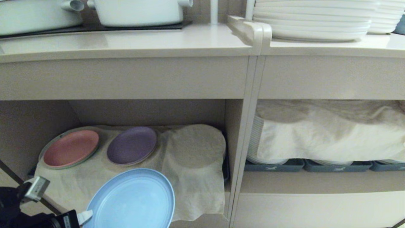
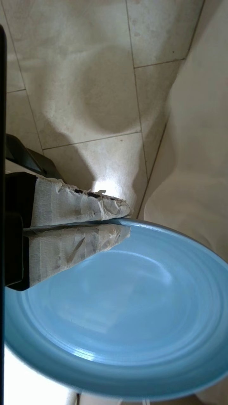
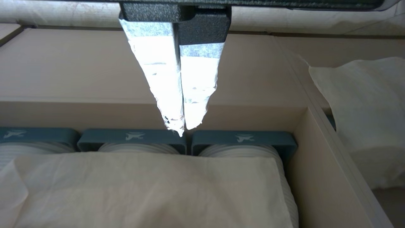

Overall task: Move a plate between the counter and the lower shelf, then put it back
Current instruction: Put the plate

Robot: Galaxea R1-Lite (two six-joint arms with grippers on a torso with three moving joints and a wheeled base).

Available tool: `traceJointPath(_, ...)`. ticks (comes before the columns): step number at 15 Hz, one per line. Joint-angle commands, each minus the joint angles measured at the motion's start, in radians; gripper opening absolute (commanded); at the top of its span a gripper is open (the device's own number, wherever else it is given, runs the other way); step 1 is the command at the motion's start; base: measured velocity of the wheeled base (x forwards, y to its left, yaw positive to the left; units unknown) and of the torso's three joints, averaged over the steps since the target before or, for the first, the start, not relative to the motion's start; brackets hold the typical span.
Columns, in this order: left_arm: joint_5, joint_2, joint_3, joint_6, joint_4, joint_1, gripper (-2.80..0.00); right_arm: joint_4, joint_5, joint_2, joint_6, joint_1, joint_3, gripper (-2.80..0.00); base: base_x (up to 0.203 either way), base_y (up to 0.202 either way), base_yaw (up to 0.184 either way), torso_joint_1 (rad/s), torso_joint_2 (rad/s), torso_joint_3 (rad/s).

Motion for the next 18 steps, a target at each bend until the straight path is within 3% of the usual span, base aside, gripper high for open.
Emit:
traceJointPath(1, 0.000, 0.002, -0.002, -0.003, -0.001, -0.002, -2.80, 0.000, 0.000, 0.000, 0.000, 0.000, 0.000, -2.80, 0.000, 0.000, 0.000, 0.036, -0.30, -0.251)
traceJointPath(7, -0.002, -0.007, -0.008, -0.003, 0.044, -0.002, -2.80, 0.000, 0.000, 0.000, 0.000, 0.000, 0.000, -2.80, 0.000, 0.000, 0.000, 0.149, -0.44, -0.292)
traceJointPath(14, -0.067, -0.031, -0.006, -0.004, 0.056, -0.002, -2.80, 0.000, 0.000, 0.000, -0.001, 0.000, 0.000, -2.80, 0.000, 0.000, 0.000, 0.193, -0.48, -0.280)
traceJointPath(18, -0.072, -0.035, -0.006, -0.004, 0.057, -0.003, -2.80, 0.000, 0.000, 0.000, -0.001, 0.000, 0.000, -2.80, 0.000, 0.000, 0.000, 0.212, -0.50, -0.286)
